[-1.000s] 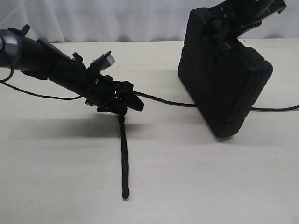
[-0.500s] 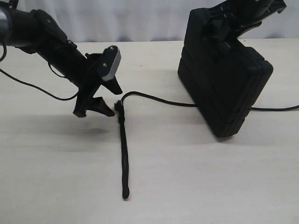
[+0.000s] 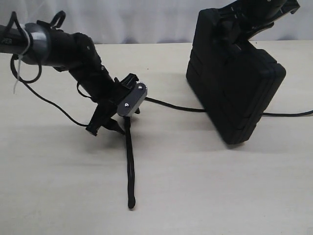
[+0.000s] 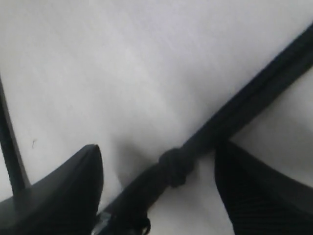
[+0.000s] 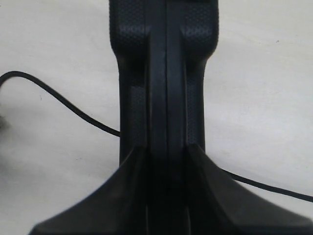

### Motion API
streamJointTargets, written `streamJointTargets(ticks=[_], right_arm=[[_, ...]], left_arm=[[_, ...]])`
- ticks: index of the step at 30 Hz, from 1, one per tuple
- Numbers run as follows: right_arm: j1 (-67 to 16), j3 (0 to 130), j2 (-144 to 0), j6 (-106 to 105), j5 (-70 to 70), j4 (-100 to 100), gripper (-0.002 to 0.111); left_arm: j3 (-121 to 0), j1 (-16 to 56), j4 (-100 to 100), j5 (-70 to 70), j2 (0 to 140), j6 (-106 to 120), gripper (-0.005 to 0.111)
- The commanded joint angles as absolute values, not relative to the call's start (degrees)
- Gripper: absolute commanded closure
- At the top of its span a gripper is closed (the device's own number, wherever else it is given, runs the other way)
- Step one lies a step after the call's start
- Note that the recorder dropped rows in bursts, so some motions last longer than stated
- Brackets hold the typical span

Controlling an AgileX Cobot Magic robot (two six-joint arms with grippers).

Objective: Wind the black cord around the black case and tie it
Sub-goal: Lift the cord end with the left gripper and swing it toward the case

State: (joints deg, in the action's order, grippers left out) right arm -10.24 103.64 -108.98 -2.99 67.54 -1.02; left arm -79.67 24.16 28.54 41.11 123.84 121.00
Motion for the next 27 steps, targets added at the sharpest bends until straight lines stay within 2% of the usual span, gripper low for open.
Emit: streamJointTargets(ticks=[1, 4, 9, 11, 20, 27], right_arm=[[-10.2, 103.2, -109.2, -4.0, 70.0, -0.8, 0.104], [-10.2, 103.2, -109.2, -4.0, 70.0, -0.8, 0.104], [-10.2, 103.2, -109.2, -4.0, 70.0, -0.8, 0.104], [-10.2, 103.2, -109.2, -4.0, 70.0, -0.8, 0.104], [-10.2, 103.2, -109.2, -4.0, 70.0, -0.8, 0.104], [-10.2, 103.2, -109.2, -4.0, 70.0, -0.8, 0.104]], left_arm=[[-80.0, 25.7, 25.9, 38.6, 124.7, 122.8, 0.049], [-80.0, 26.0, 22.0, 39.1, 125.3, 122.7, 0.065], [-80.0, 26.0, 21.6, 40.5, 125.4, 114.3, 0.100], [-80.0, 26.0, 23.6, 40.7, 125.3, 109.9, 0.107], [-80.1, 26.0, 41.3, 39.0, 124.2, 102.2, 0.107], [-80.1, 26.0, 47.1, 19.3, 120.3, 85.4, 0.107]])
